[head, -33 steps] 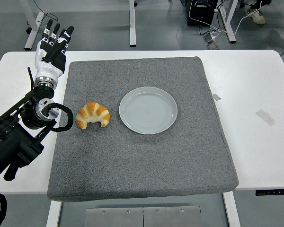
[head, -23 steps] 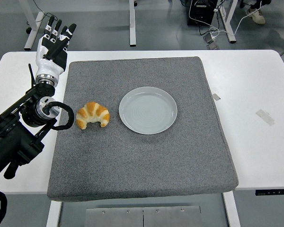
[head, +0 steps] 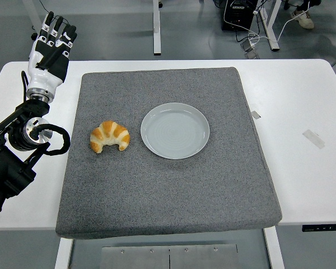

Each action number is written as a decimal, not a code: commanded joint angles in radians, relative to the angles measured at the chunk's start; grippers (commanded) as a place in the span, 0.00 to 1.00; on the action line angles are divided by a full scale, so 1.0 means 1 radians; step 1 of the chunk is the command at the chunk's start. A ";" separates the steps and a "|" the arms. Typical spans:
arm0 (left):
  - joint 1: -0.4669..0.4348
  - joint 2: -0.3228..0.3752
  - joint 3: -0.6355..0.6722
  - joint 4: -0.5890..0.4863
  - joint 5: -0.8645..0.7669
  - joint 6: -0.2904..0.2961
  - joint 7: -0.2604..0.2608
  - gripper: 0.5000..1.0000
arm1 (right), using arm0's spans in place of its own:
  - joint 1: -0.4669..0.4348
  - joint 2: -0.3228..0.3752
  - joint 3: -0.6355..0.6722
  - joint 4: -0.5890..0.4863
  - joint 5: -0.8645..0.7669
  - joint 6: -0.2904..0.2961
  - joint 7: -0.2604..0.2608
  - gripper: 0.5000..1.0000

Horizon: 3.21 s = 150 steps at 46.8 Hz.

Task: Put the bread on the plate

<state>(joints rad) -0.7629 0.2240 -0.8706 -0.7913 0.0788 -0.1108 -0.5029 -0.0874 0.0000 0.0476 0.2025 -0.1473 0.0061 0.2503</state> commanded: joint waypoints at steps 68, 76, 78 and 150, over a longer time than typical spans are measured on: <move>-0.161 0.433 0.634 -0.170 0.958 -0.066 -0.060 0.90 | 0.001 0.000 -0.003 0.000 0.000 0.000 0.001 1.00; -0.161 0.407 0.648 -0.169 1.012 0.000 -0.060 0.87 | 0.001 0.000 -0.003 0.000 0.000 0.000 0.000 1.00; -0.162 0.394 0.654 -0.169 1.030 0.019 -0.060 0.87 | 0.001 0.000 -0.003 0.000 0.000 0.000 0.000 1.00; -0.193 0.241 0.866 -0.048 1.067 0.211 -0.057 0.64 | -0.002 0.000 -0.003 0.000 0.000 0.000 0.001 1.00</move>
<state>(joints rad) -0.9528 0.4649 -0.0159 -0.8392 1.1457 0.0955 -0.5585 -0.0887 0.0000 0.0444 0.2025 -0.1473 0.0061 0.2506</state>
